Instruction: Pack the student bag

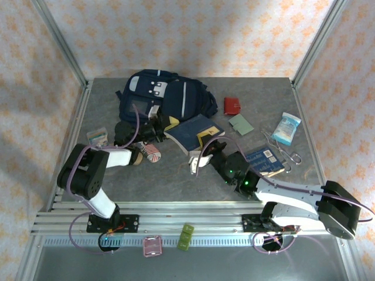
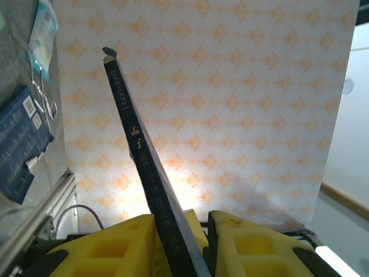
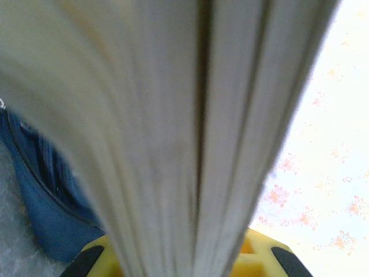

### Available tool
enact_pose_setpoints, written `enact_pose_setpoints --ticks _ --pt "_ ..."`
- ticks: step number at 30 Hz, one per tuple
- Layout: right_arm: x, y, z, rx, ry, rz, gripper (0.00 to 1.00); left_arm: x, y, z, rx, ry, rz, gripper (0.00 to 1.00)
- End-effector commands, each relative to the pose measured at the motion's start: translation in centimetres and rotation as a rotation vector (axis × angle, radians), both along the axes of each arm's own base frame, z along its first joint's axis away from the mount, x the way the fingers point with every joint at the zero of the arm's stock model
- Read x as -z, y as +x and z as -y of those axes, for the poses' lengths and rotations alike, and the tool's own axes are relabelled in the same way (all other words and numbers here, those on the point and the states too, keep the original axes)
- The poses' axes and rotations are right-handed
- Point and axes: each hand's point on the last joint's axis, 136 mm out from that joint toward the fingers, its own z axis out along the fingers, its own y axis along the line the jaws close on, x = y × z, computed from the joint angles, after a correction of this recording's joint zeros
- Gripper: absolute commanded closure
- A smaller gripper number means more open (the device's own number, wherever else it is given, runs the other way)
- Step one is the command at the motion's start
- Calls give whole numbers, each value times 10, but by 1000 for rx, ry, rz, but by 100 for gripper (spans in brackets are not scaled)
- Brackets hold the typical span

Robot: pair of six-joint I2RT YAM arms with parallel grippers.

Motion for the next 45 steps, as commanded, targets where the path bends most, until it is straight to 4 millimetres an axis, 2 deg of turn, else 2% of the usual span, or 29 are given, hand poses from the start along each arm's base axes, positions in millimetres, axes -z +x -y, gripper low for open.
enact_pose_setpoints --ticks 1,2,3,5,7,19,28,31,34,35,36,41,42,43,44,45 --pt "3 -6 -5 -27 -25 8 100 -57 -51 11 151 -84 325 73" --pt "5 -6 -5 -26 -31 4 100 -58 -51 12 150 -84 331 81" --pt "6 -5 -4 -21 -35 4 100 -60 -51 12 150 -84 339 84" --pt "9 -5 -4 -18 -47 2 100 -60 -53 12 156 -82 347 68" --pt "12 -5 -4 -20 -61 1 100 -59 -52 12 157 -81 340 60" --pt "21 -7 5 -3 -92 -13 100 -71 -48 5 131 -92 358 59" --pt "23 -6 -2 -17 -129 -7 100 -67 -58 7 165 -78 354 57" --pt "25 -7 -1 -21 -137 -13 100 -65 -62 8 176 -71 357 71" --pt "22 -7 -1 -19 -128 -11 100 -63 -65 12 193 -67 358 94" --pt "21 -6 -2 -19 -123 -9 98 -62 -65 13 197 -66 358 99" --pt "20 -5 -2 -14 -125 -7 96 -61 -64 13 195 -67 355 100" --pt "1 9 13 103 8 -33 69 -68 -49 7 115 -83 379 100" --pt "0 14 19 138 39 -71 62 -66 -39 3 69 -69 375 100" --pt "-1 18 24 168 72 -111 49 -64 -28 -1 11 -47 378 100" --pt "-2 20 27 187 116 -143 40 -60 -18 -5 -41 -14 379 100" --pt "-2 24 33 213 172 -183 39 -54 -5 -10 -102 43 375 100"
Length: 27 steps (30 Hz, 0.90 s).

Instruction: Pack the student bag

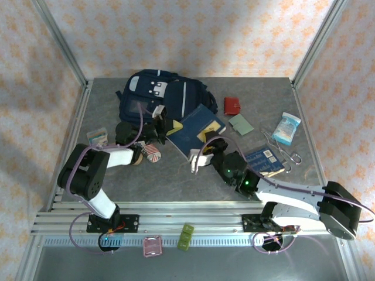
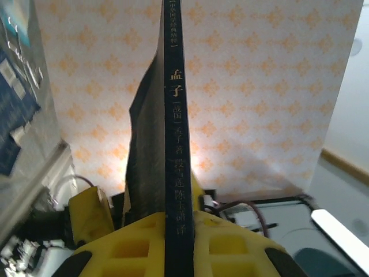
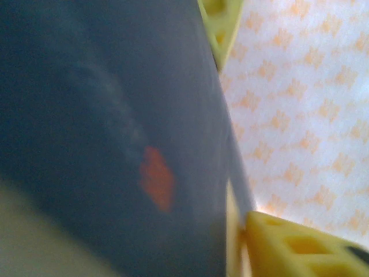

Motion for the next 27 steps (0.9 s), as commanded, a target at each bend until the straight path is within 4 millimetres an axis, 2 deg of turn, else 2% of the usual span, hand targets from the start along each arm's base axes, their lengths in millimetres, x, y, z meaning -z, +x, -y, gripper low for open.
enact_pose_setpoints --ticks 1,3,5,7,10,12,15,17,18,20,23,27 --pt "-12 17 23 145 215 -131 39 -31 24 -22 -237 74 282 100" --pt "-12 25 33 192 358 -221 39 -27 42 -31 -345 220 327 100" --pt "-23 32 44 231 550 -285 33 -35 53 -39 -433 316 393 100" --pt "-43 40 51 240 801 -395 23 -48 58 -46 -498 346 439 100" --pt "-66 57 54 217 1140 -633 21 -62 60 -53 -570 337 482 100" --pt "-75 68 54 205 1302 -793 20 -69 60 -57 -607 323 508 100" --pt "-83 72 44 88 1466 -1040 18 -80 58 -61 -646 298 537 100" --pt "-94 60 32 -133 1579 -1208 15 -83 58 -60 -642 295 546 100" --pt "-102 54 28 -238 1644 -1259 12 -83 57 -58 -633 299 547 100" --pt "-106 45 25 -377 1716 -1338 9 -88 52 -56 -627 281 568 100" --pt "-111 36 18 -520 1740 -1428 7 -95 42 -51 -590 222 579 100" --pt "-103 37 7 -591 1732 -1525 8 -105 24 -39 -510 109 592 100"
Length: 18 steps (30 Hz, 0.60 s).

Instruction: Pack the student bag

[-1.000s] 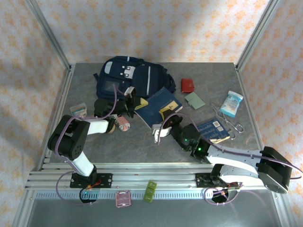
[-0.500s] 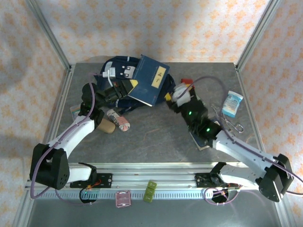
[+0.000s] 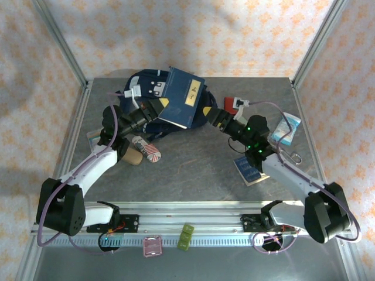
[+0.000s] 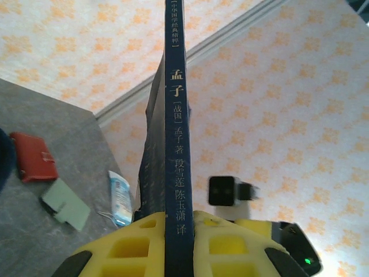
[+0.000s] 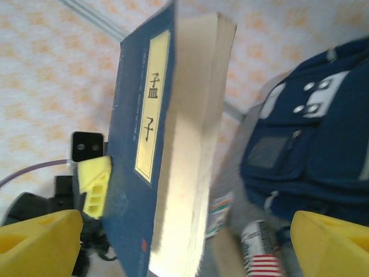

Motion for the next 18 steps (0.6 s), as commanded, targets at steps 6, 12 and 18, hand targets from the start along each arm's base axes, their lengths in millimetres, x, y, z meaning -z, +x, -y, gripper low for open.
enact_pose_setpoints --ticks 6,12,18 --pt "-52 -29 -29 -291 236 82 10 -45 -57 42 279 -153 167 100" --pt "-61 -26 -30 -305 215 80 91 -18 -44 45 245 -130 77 95" --pt "-50 -12 15 -123 105 56 100 52 11 22 -86 265 -47 50"
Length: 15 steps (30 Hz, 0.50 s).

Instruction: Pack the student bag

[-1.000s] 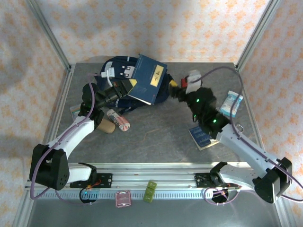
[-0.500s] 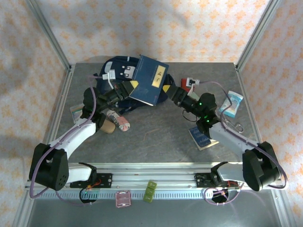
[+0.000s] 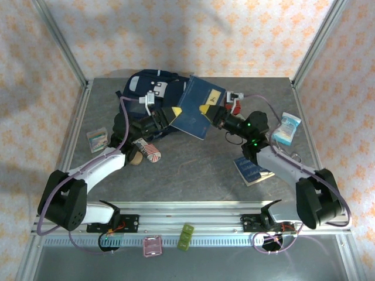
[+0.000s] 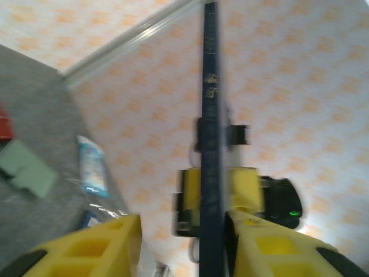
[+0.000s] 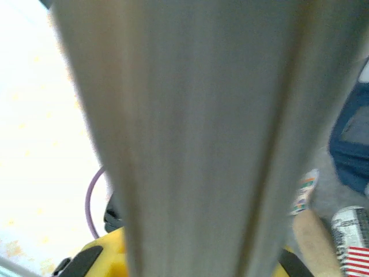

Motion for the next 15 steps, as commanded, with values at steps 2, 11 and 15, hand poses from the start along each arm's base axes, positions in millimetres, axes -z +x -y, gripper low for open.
enact_pose_setpoints --ticks 2,11,15 --pt "-13 6 56 191 -62 51 100 43 43 -27 -251 406 -5 44" --pt "23 16 119 453 -236 -34 100 121 141 -29 -452 834 -173 40" --pt "36 16 130 485 -252 -60 100 157 187 -18 -492 997 -283 40"
